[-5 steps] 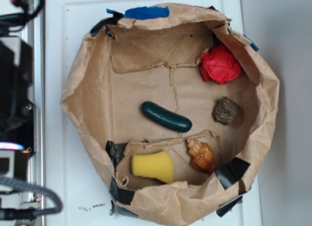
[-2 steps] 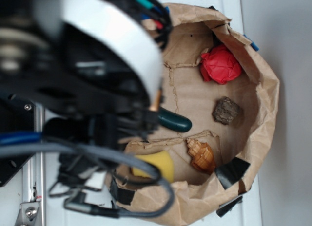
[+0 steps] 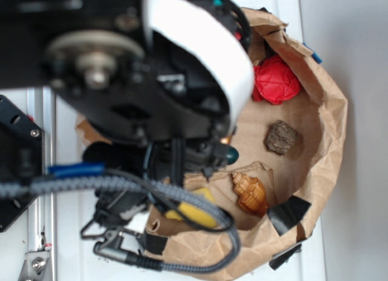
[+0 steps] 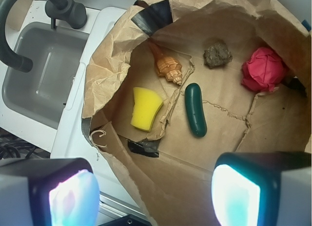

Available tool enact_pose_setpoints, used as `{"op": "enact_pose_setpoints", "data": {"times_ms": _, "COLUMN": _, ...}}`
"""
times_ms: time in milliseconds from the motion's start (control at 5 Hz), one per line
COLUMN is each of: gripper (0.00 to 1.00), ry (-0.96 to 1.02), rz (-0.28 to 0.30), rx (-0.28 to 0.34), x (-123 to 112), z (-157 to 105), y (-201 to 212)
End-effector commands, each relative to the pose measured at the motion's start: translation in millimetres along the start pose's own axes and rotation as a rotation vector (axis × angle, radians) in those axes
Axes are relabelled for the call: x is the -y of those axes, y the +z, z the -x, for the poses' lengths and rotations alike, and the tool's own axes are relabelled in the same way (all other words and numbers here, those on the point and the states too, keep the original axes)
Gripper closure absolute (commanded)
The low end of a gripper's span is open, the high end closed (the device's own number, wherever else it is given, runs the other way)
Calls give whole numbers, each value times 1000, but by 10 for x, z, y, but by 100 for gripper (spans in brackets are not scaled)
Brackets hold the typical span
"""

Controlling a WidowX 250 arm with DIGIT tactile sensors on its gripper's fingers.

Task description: Grab the plastic pickle.

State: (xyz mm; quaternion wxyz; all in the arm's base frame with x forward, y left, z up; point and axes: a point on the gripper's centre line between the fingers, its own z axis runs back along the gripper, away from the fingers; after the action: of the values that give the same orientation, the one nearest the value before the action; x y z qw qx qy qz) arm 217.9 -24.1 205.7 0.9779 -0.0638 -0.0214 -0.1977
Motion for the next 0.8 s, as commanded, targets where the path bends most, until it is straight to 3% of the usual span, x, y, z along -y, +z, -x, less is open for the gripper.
{"op": "enact_pose_setpoints", "data": {"times_ms": 0, "gripper": 0, "ry": -5, "rz": -16, "rx": 43, "x": 15, "z": -48, "y": 114}}
{"op": "enact_pose_setpoints", "data": {"times_ms": 400, "gripper": 0, "ry": -32, "rz": -88, "rx": -24, "x": -208, "z": -207, "y": -457}}
{"op": "enact_pose_setpoints", "data": {"times_ms": 600, "gripper": 0, "ry": -30, "rz": -113, "rx": -13, "x": -431, "z": -301, "y": -699}}
